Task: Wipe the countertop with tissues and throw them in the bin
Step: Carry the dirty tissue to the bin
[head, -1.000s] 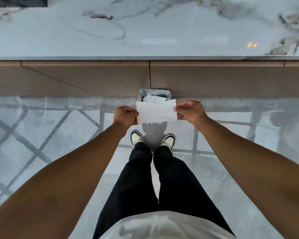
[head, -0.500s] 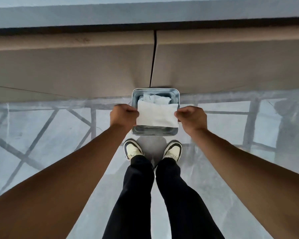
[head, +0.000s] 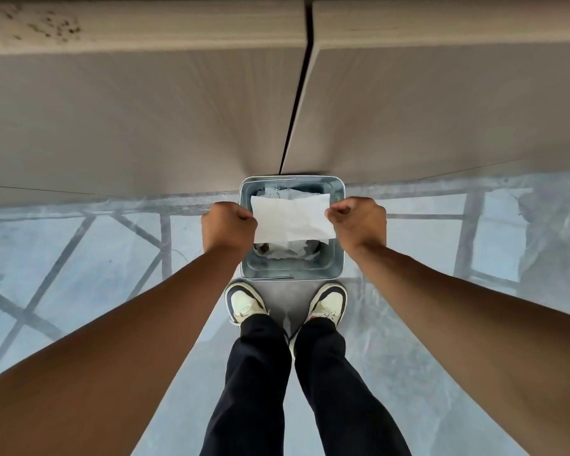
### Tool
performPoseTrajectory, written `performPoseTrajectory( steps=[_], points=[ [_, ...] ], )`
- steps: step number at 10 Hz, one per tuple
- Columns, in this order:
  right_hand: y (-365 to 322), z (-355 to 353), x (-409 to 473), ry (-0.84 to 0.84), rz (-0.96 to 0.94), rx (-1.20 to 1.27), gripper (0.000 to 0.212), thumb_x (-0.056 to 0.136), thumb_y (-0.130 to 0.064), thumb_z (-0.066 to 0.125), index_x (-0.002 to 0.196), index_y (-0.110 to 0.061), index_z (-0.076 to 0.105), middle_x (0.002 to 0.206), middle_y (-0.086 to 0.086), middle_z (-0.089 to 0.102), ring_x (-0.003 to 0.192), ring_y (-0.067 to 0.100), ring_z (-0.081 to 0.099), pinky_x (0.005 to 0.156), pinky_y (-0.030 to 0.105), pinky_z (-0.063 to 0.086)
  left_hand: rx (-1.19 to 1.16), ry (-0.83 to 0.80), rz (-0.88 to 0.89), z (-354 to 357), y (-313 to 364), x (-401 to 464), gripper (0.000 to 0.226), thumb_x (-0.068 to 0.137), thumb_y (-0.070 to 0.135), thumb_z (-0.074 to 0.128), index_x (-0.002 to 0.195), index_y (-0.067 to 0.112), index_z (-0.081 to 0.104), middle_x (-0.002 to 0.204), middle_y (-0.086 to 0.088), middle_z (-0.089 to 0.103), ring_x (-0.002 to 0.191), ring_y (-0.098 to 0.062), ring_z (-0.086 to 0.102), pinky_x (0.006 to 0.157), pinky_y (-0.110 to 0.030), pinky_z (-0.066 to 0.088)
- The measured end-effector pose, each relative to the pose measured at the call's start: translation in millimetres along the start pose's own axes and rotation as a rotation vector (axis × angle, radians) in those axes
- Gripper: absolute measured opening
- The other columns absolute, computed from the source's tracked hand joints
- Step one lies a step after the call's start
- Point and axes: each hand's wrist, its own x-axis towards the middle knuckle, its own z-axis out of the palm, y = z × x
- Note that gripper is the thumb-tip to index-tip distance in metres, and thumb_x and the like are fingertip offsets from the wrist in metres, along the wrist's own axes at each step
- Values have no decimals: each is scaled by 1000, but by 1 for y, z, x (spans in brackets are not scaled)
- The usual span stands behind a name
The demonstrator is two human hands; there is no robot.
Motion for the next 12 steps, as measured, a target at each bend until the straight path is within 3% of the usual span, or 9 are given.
performPoseTrajectory(
  steps=[2,3,4,5,6,7,9,12],
  points=[
    [-1,3,-9,26,-22,-49,13,85,-29,68,81,-23,78,78,3,76,77,23,68,71,24,52,105,2,86,1,2,-4,27,78,5,52,80,10,78,78,-11,75,80,-30,68,75,-37,60],
    [-2,-1,-13,14,-20,-39,15,86,-31,65,85,-22,77,80,2,76,78,22,67,71,23,49,135,26,92,2,7,-9,20,76,5,54,78,5,74,79,-20,71,71,-29,53,68,-36,55],
    [-3,-9,-17,11,-51,-21,17,88,-32,64,92,-21,76,88,0,76,85,21,68,75,25,51,117,9,113,1,12,-17,17,80,8,58,85,14,74,82,-13,70,78,-29,56,73,-32,51],
    [-4,-21,-24,-16,-162,7,25,91,-33,64,109,-17,69,107,3,72,97,20,67,89,32,53,86,-23,168,-5,18,-28,32,87,17,62,118,13,71,110,-5,75,102,-27,68,93,-35,54],
    [-6,-33,-32,-73,-221,-45,38,90,-37,63,122,-16,61,120,6,66,108,23,63,95,34,50,160,-35,233,-15,22,-40,40,90,23,62,128,13,65,123,-7,71,110,-28,67,97,-37,53],
    [-11,-54,-42,-196,-251,-174,65,89,-49,62,143,-19,43,146,7,47,134,25,44,111,37,38,319,-54,293,-30,30,-59,50,90,32,61,136,15,56,131,-9,64,117,-31,61,95,-38,50],
    [-32,-95,-73,-314,-220,-353,94,80,-70,57,153,-25,19,162,6,19,150,28,16,119,53,20,496,-114,284,-64,47,-107,65,87,48,60,140,14,44,129,-14,56,120,-35,55,93,-45,50],
    [-69,-151,-139,-426,-230,-331,99,76,-74,57,152,-25,18,159,5,28,144,29,28,115,50,31,594,-114,307,-119,66,-181,70,86,63,53,138,16,44,132,-12,55,122,-33,53,97,-48,48]
  ],
)
